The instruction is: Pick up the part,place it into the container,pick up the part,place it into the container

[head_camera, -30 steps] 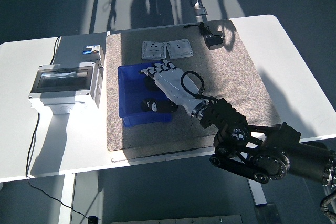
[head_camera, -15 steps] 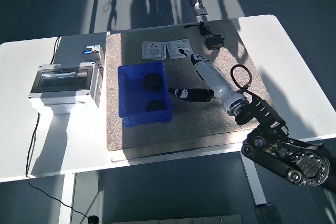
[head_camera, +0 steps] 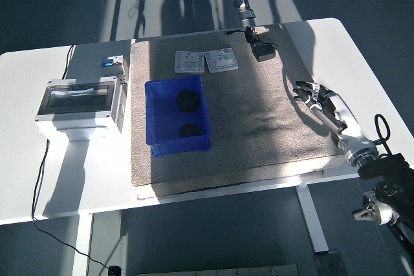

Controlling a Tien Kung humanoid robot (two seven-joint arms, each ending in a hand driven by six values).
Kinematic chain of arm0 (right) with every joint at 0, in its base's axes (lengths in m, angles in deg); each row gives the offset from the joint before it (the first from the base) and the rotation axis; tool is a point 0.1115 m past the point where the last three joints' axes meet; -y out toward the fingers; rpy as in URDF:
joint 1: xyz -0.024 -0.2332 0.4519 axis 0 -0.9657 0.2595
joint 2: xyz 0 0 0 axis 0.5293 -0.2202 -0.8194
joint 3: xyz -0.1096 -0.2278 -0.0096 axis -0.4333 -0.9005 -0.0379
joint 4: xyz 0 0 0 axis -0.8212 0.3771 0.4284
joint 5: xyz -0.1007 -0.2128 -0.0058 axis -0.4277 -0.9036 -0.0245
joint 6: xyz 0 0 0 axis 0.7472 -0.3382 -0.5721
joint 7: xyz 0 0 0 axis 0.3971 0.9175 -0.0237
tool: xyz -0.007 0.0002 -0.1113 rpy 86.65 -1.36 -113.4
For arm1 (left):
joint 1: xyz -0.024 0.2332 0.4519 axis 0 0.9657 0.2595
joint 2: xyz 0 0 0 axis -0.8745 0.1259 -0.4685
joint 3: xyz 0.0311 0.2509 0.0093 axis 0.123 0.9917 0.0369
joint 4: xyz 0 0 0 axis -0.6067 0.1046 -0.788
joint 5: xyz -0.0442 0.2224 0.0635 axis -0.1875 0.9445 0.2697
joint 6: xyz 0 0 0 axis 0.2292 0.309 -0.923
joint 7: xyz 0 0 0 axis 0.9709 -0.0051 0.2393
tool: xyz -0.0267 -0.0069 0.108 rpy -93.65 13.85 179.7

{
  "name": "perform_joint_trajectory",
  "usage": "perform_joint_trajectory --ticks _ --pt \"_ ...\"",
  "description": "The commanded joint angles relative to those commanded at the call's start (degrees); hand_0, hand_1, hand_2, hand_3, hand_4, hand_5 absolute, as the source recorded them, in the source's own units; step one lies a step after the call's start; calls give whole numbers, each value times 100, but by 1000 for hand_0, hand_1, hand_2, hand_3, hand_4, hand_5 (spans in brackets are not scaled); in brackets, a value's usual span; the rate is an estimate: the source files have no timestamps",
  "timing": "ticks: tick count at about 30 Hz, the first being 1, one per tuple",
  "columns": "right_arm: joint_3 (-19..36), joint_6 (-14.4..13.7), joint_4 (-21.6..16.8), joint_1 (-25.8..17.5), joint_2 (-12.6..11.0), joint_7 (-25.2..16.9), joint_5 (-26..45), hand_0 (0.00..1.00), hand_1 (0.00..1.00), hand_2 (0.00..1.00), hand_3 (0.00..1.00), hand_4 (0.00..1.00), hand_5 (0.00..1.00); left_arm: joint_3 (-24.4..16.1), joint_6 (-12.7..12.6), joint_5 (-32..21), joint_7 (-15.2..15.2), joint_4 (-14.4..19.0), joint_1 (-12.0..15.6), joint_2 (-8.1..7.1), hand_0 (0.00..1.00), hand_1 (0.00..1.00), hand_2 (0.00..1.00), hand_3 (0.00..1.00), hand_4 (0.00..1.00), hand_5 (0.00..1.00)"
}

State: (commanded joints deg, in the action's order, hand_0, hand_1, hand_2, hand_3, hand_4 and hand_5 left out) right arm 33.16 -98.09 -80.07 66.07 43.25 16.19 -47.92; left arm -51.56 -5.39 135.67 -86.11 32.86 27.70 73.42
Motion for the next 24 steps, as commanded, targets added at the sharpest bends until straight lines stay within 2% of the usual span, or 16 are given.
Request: perform_joint_trajectory --ticks 2,3,7,8,13,14,19,20,24 --pt "55 6 19 -32 23 -178 437 744 476 600 670 998 788 7 45 22 -46 0 -7 -13 692 684 639 393 839 998" --pt "62 9 28 -43 30 -230 625 711 357 366 458 998 800 7 60 32 -61 0 -8 -20 692 684 639 393 839 998" --pt "20 -36 39 -45 46 -402 1302 711 357 366 458 998 800 -18 99 78 -99 0 -10 -51 692 684 639 393 839 998" --pt "2 -78 38 -38 49 -472 1471 706 299 308 360 998 803 -25 107 89 -106 0 -10 -59 694 687 641 393 842 998" --pt "-75 -329 88 -27 58 -918 2110 706 299 308 360 998 803 -32 120 96 -115 0 6 -80 694 687 641 393 842 998" --pt "-81 -374 109 -31 62 -1016 2245 647 235 254 295 998 817 -31 117 87 -114 0 14 -84 694 686 642 391 846 998" --pt "-58 -508 196 -68 88 -1331 2859 647 235 254 295 998 817 -34 122 109 -116 0 47 -110 694 686 642 391 846 998" --pt "-42 -515 208 -80 93 -1355 2932 437 122 192 219 998 835 -31 123 117 -113 0 51 -119 695 687 641 393 851 998" --pt "19 -552 234 -122 106 -1440 3055 437 122 192 219 998 835 4 127 107 -100 0 63 -157 695 687 641 393 851 998"
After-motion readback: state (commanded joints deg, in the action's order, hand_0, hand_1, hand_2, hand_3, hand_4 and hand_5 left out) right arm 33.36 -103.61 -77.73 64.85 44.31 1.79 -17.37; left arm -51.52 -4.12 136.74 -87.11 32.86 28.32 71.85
